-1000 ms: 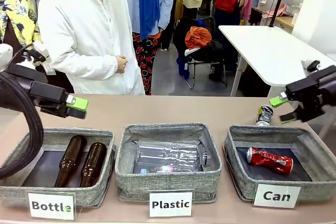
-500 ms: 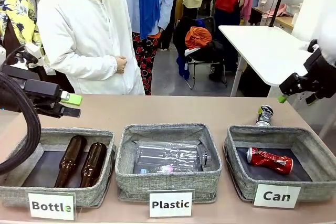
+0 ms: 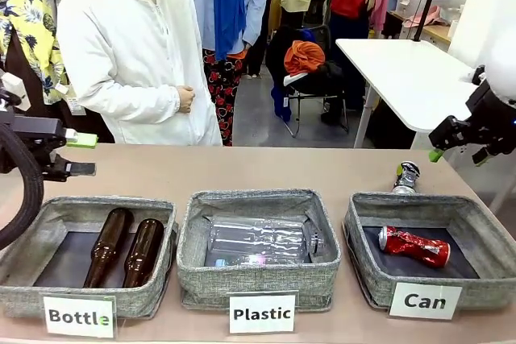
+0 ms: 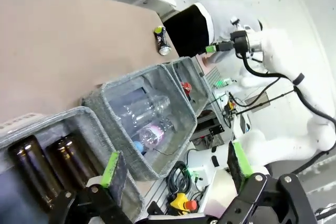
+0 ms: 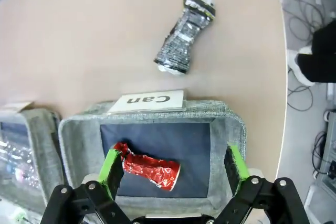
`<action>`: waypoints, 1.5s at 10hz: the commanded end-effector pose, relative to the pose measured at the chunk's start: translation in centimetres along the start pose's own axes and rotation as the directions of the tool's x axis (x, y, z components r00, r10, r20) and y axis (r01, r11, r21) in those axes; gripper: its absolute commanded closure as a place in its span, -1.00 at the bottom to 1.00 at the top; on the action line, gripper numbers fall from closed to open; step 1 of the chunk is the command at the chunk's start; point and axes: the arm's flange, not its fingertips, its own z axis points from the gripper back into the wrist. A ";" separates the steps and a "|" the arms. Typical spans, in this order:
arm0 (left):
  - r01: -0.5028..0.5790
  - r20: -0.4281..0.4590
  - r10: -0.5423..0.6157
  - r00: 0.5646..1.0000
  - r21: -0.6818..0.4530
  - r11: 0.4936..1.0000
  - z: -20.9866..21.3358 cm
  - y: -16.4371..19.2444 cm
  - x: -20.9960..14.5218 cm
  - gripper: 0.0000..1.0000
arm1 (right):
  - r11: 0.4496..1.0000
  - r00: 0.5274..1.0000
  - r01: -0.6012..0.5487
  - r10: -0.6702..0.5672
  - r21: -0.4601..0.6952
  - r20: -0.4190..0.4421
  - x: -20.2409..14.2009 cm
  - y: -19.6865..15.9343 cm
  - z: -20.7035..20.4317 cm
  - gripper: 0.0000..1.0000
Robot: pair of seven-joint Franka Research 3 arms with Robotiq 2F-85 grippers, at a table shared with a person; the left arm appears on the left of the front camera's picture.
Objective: Sort the can waste into the basket.
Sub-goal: Pick up the can waste from the table and place it in the right Fabric basket.
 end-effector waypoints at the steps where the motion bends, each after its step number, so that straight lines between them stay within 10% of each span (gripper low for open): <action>1: 0.059 -0.027 -0.059 0.998 -0.012 0.998 -1.1 -1.4 0.0 -1.00 | 0.991 0.995 0.092 -0.096 -0.098 -0.038 5.0 1.6 -1.9 -1.00; 6: 0.059 -0.027 -0.059 0.998 -0.012 0.998 -1.1 -1.4 0.0 -1.00 | 0.935 0.929 0.321 -0.342 -0.153 -0.141 12.7 0.8 -8.8 -1.00; 15: 0.059 -0.027 -0.059 0.998 -0.012 0.998 -1.1 -1.4 0.0 -1.00 | 0.831 0.831 0.519 -0.546 -0.202 -0.110 13.7 0.2 -15.1 -1.00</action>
